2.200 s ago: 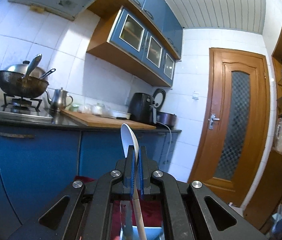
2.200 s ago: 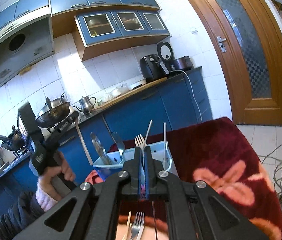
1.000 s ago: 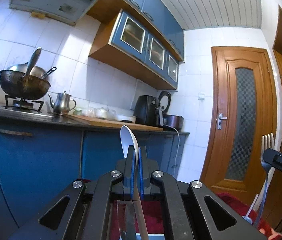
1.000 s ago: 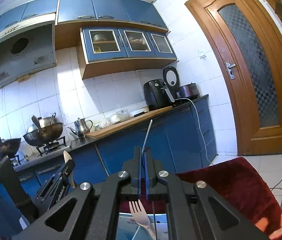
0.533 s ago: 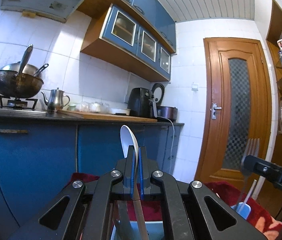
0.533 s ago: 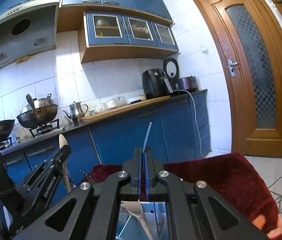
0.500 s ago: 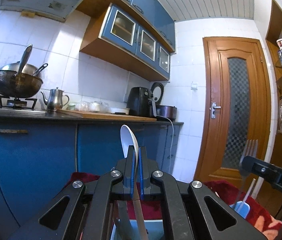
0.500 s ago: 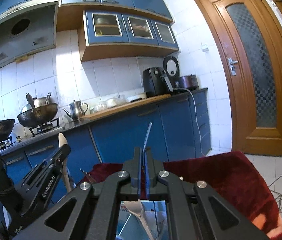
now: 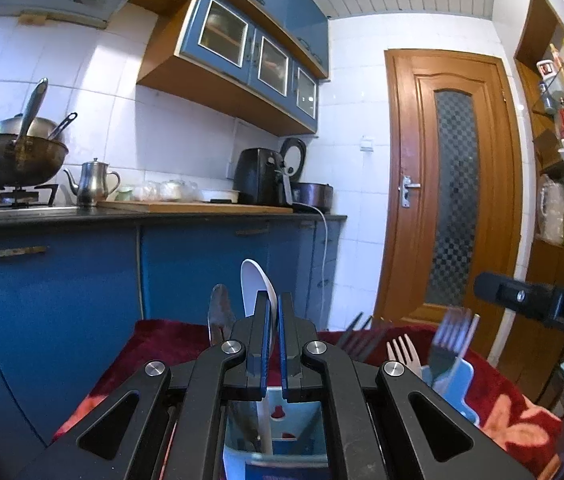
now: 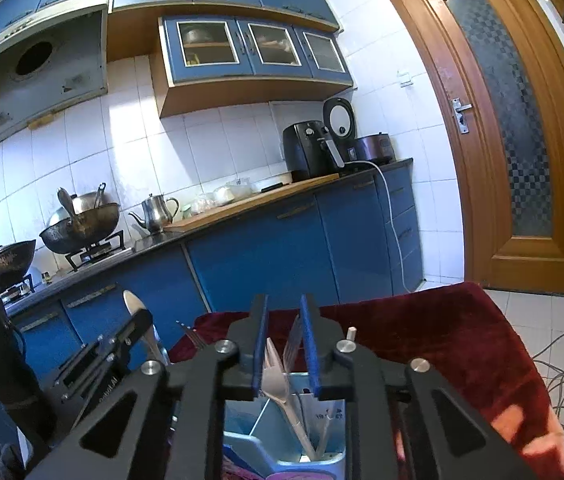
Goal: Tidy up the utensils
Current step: 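Move both open tools back over the chopsticks and utensils on the blanket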
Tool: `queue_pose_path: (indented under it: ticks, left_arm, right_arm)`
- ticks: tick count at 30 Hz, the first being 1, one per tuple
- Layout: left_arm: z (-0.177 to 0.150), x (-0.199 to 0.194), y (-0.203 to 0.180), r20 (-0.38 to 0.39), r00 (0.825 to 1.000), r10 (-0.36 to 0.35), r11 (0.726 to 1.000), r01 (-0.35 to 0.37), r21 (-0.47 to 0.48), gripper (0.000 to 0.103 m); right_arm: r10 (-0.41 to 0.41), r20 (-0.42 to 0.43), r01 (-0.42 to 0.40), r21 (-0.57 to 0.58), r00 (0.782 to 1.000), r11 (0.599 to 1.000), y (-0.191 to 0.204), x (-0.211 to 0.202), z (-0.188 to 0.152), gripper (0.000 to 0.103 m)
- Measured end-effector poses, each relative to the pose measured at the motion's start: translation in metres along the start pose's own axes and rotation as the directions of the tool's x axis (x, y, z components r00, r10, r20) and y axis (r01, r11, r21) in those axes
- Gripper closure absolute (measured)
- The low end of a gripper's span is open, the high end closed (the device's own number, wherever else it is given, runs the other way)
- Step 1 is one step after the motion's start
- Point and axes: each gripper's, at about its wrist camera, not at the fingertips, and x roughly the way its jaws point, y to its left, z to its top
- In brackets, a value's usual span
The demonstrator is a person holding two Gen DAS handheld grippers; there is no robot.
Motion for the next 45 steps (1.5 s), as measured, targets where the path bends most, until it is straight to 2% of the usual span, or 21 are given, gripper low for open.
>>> queue_pose_path:
  ticks: [2, 4, 7, 17, 22, 34, 42, 45]
  left_arm:
    - [0.000, -0.003, -0.001, -0.013, 1.000, -0.005, 1.000, 0.005, 0.002, 0.094]
    - [0.001, -0.007, -0.001, -0.023, 1.000, -0.007, 1.000, 0.007, 0.001, 0.085]
    - [0.003, -0.013, -0.001, -0.042, 0.999, -0.021, 1.000, 0.021, 0.000, 0.079]
    - [0.013, -0.044, -0.001, -0.082, 0.995, -0.062, 0.998, 0.061, -0.013, 0.078]
    - [0.019, -0.063, 0.002, -0.126, 0.988, -0.093, 0.995, 0.088, -0.044, 0.078]
    - [0.012, -0.101, 0.006, -0.225, 0.968, -0.112, 0.993, 0.100, -0.064, 0.077]
    - [-0.002, -0.116, 0.003, -0.317, 0.941, -0.119, 0.993, 0.107, -0.055, 0.077]
    - [-0.010, -0.120, 0.001, -0.357, 0.926, -0.126, 0.992, 0.114, -0.055, 0.076]
  right_arm:
    - [0.000, 0.007, 0.000, 0.004, 1.000, 1.000, 0.000, -0.006, 0.001, 0.080]
    - [-0.003, 0.011, 0.003, 0.007, 1.000, 1.000, 0.000, -0.012, 0.002, 0.079]
    - [-0.003, 0.014, 0.003, 0.012, 1.000, 1.000, 0.002, -0.021, 0.003, 0.078]
    - [-0.020, -0.010, 0.020, 0.022, 1.000, 1.000, 0.010, -0.054, 0.006, 0.075]
    - [-0.024, -0.028, 0.024, 0.027, 0.999, 0.999, 0.017, -0.073, 0.004, 0.075]
    - [-0.052, -0.101, 0.056, 0.039, 0.994, 0.998, 0.026, -0.106, -0.016, 0.072]
    - [-0.073, -0.178, 0.086, 0.068, 0.981, 0.994, 0.025, -0.112, -0.040, 0.071]
    - [-0.081, -0.209, 0.099, 0.079, 0.975, 0.992, 0.022, -0.115, -0.053, 0.071]
